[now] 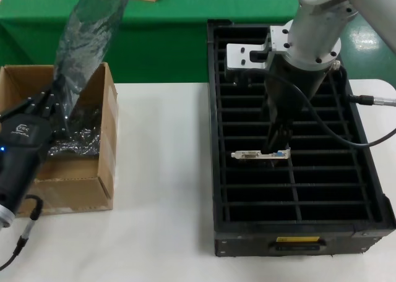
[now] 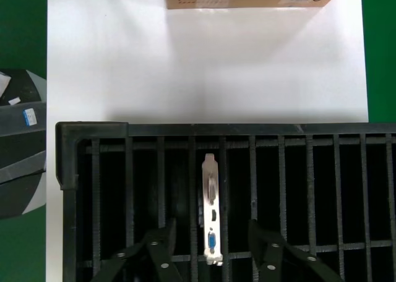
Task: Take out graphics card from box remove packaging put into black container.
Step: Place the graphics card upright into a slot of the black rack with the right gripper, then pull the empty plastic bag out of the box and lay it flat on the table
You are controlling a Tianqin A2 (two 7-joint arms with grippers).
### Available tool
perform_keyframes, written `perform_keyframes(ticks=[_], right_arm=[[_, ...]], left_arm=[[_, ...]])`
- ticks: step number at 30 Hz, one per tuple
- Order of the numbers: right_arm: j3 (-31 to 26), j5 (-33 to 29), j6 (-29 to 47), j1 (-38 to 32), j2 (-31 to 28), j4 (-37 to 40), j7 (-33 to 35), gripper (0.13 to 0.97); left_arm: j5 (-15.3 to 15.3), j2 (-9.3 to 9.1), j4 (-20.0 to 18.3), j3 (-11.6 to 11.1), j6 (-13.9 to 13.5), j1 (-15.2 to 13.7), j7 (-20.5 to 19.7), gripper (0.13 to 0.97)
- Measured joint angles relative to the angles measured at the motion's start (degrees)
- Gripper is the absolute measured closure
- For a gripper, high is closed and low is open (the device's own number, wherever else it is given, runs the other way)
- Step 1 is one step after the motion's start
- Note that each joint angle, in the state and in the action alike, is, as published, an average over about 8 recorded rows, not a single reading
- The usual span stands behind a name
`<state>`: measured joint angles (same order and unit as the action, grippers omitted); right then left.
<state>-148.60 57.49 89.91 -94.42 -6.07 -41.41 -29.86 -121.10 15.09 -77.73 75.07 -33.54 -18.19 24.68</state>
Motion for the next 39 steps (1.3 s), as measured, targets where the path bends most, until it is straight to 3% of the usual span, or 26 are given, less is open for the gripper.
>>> perform_keyframes(ticks=[3, 7, 12, 16, 19, 25, 31, 36, 39], right_arm=[[0.5, -0.5, -0.1, 0.3, -0.6, -1.4, -0.6, 0.685], [1.7, -1.7, -0.7, 1.1, -1.9, -4.3, -1.6, 0.601], [3.8, -3.3, -2.2, 2.6, -4.4, -9.0, -3.4, 0.497], [6.1, -4.9, -3.9, 4.1, -7.0, -13.4, -5.2, 0.392], [7.8, -6.1, -5.2, 5.3, -8.9, -16.4, -6.5, 0.392], [11.0, -8.5, -7.2, 7.9, -11.8, -21.7, -8.7, 0.296], [13.8, -10.7, -8.8, 10.1, -13.9, -25.3, -9.7, 0.217], [15.4, -11.9, -10.0, 11.2, -14.5, -25.6, -9.3, 0.162], [16.2, -12.6, -10.6, 11.6, -14.6, -25.3, -8.9, 0.148]], left_arm=[[0.1, 1.31, -1.0, 1.3, 0.9, 0.4, -3.4, 0.958], [0.2, 4.55, -3.1, 4.5, 2.9, 1.2, -11.1, 0.958], [-2.0, 11.29, -7.1, 11.3, 7.7, 1.7, -22.7, 0.958], [-6.2, 19.12, -11.0, 19.5, 13.3, 0.8, -33.1, 0.958], [-8.8, 24.77, -13.6, 25.7, 17.3, -0.7, -40.8, 0.958], [-11.1, 33.42, -17.0, 38.8, 24.4, -6.1, -53.4, 0.958], [-14.6, 38.14, -16.9, 54.7, 30.9, -14.9, -59.9, 0.958], [-22.5, 39.61, -15.1, 67.6, 35.3, -22.9, -58.5, 0.958], [-27.8, 39.72, -13.6, 74.2, 37.4, -27.0, -56.6, 0.958]])
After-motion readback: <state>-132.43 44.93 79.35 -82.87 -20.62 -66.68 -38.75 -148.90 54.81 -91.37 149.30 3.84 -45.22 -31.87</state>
